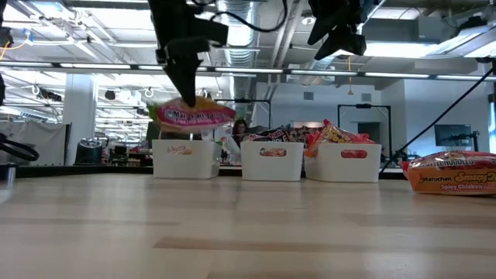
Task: Sort Maruchan noodles
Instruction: Put the green noodle pack into the left white bin
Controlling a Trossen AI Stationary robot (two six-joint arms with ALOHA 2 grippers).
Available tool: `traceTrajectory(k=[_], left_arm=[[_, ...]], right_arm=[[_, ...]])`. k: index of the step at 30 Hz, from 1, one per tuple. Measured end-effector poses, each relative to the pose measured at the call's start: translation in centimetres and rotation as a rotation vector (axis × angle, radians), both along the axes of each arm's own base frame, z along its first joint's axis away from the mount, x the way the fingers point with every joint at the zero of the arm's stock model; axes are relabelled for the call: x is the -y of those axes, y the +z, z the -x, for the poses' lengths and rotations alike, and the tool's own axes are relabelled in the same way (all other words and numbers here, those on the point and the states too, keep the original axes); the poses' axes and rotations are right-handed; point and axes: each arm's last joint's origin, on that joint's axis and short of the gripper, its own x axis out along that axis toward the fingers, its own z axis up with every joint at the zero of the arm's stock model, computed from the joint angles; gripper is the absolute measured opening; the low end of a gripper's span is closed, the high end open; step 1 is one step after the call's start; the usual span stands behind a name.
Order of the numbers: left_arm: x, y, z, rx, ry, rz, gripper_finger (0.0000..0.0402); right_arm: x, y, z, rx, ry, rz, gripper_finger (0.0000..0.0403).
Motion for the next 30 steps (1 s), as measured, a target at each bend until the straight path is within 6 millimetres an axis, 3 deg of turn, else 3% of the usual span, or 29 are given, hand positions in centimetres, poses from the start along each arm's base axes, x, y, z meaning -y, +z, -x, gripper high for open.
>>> traceTrajectory(k=[7, 12, 21, 30], left_arm=[[-2.7, 2.5, 1.7, -0.129, -0.071, -0.346, 0.0000], [-5.6, 3.0, 2.4, -0.311, -0.111, -0.486, 0.0000], [-10.5, 3.3, 2.9, -0.365, -0.066, -0.499, 0.0000], [-12.1, 2.6, 3.1, -0.289, -0.020, -0.434, 0.0000]], right_arm=[[0.0, 0.0, 0.0, 0.000, -0.003, 0.003, 0.0200], [0.1, 0.0, 0.0, 0.000, -0.007, 0.003, 0.0200], [1.5, 0.0, 0.3, -0.003, -0.065, 0.022, 0.0200], [3.6, 0.0, 0.8, -0.004, -0.144, 0.024, 0.0200]])
